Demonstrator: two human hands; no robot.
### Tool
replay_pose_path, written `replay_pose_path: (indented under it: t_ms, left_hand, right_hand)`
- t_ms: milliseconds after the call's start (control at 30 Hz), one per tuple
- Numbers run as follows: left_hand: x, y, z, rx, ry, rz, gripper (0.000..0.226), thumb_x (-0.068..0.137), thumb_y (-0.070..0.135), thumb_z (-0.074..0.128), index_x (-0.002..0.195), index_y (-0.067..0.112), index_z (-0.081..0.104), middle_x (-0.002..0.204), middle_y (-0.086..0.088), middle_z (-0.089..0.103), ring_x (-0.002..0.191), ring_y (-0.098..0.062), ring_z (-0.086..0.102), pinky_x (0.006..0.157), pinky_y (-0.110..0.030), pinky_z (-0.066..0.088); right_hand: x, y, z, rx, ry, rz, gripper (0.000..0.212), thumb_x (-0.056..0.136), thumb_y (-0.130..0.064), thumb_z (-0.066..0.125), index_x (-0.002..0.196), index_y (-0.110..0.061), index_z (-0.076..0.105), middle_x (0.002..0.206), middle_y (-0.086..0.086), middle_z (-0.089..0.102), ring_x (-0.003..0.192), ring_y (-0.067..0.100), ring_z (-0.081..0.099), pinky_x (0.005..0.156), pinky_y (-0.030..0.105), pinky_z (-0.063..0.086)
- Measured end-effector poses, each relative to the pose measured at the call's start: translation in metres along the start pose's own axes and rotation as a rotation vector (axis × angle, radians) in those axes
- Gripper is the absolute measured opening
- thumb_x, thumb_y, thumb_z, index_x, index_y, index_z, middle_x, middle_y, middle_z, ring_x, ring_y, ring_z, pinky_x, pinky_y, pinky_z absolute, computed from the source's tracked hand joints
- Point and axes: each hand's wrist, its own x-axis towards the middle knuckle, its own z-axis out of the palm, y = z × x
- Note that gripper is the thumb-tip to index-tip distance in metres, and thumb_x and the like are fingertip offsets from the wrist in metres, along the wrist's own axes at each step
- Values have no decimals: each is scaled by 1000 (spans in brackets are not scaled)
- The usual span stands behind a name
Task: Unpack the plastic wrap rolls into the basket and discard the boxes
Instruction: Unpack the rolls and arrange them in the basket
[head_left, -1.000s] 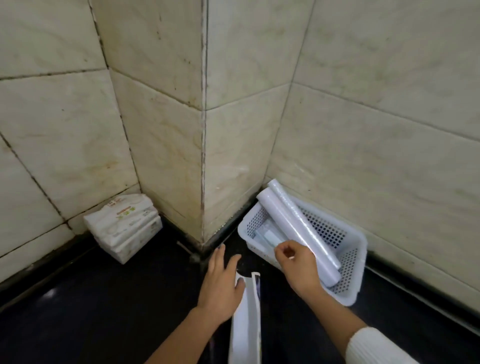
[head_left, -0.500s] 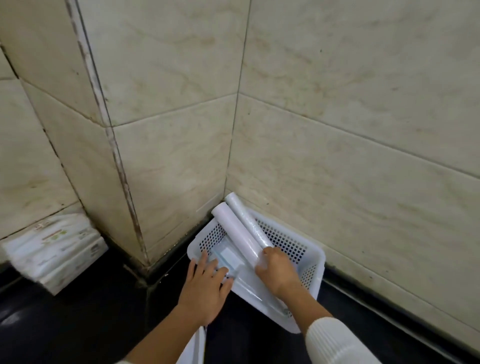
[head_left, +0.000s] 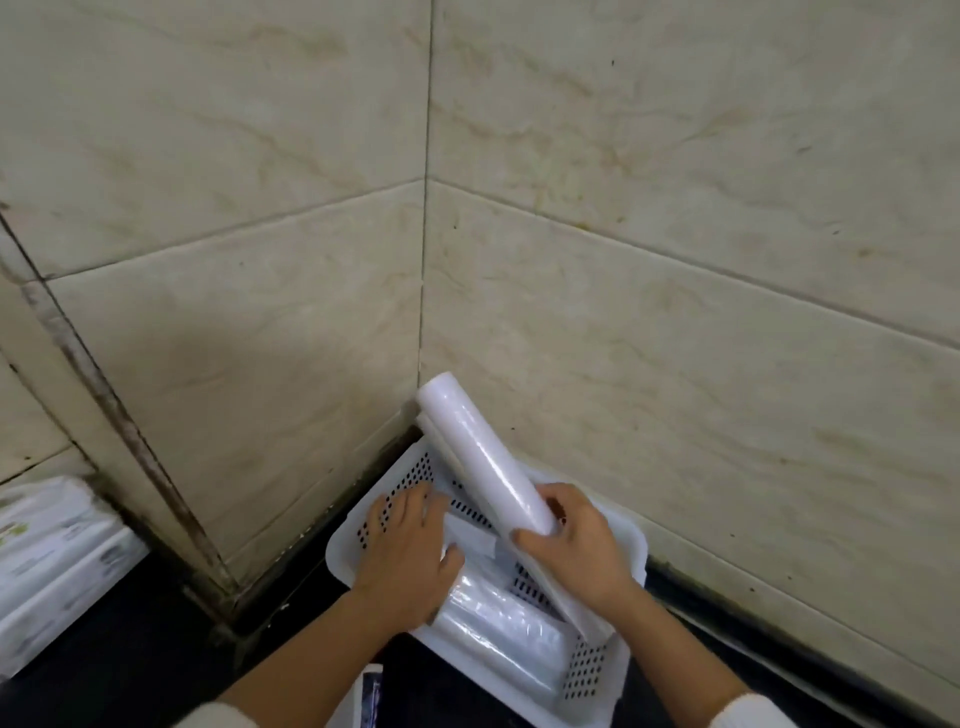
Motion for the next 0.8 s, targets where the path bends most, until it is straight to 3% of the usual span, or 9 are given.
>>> replay_pose_path:
  t_ms: [100,233,300,333,433,533,633,733,800]
  left_hand:
    - [37,10,5,16,28,31,56,94,33,33,148,23,21,158,-1,19,144,-19,16,116,-49,6]
    - [73,7,7,123,-36,105,59,98,26,40,152,28,15,163,4,4,150,-24,-3,115,-58,-5]
    - [78,4,3,163,-24,136,55,98,26,44,149,28,26,161,3,17,149,-25,7,115,-60,0]
    - [76,4,0,175,9,158,52,94,26,54,144,27,38,156,2,32,146,-26,22,114,-61,11]
    - [63,-2,-5,232,180,209,48,64,26,86,109,26,69,117,2,69,106,-26,65,90,-54,48]
    - [54,-10,-4,241,258,194,42,61,31,87,99,25,71,108,2,71,95,-24,66,82,-50,51]
    - [52,-13,-6,243,248,182,49,60,33,87,105,24,70,107,1,70,94,-24,66,81,-50,51]
    - [51,-12,-10,259,233,188,51,59,35,88,107,26,71,107,-1,70,92,-25,66,81,-50,50]
    - [51,-12,-12,257,230,191,50,58,36,88,104,26,71,106,-2,69,92,-26,66,81,-51,50]
  right_hand:
    - [13,0,-18,19,31,-22,37,71,-20,79,102,-24,60,101,-6,63,87,1,58,66,9,44]
    - [25,7,-17,-12,67,-19,38,69,-18,78,104,-23,62,96,-9,65,83,-3,59,63,6,43]
    - [32,10,-11,-54,74,-20,39,69,-20,76,105,-25,61,96,-11,64,83,-4,58,61,7,41]
    - [36,12,-7,-77,69,-19,38,70,-22,74,106,-24,61,95,-10,64,82,-3,58,60,8,41]
    - [48,13,3,-145,55,-22,32,72,-20,73,102,-18,63,91,-5,64,74,4,57,58,11,42]
    - [54,14,14,-141,27,-2,33,73,-21,76,104,-18,66,90,-6,64,77,9,58,60,17,41]
    - [50,17,26,-170,-6,-19,32,77,-25,73,108,-21,68,95,-5,67,87,15,62,67,23,40]
    - [44,21,31,-371,50,-78,40,83,-27,66,122,-19,61,115,4,62,107,24,55,86,32,45]
    - [36,21,30,-363,81,-112,47,85,-28,67,129,-15,57,126,5,54,117,24,47,96,32,41]
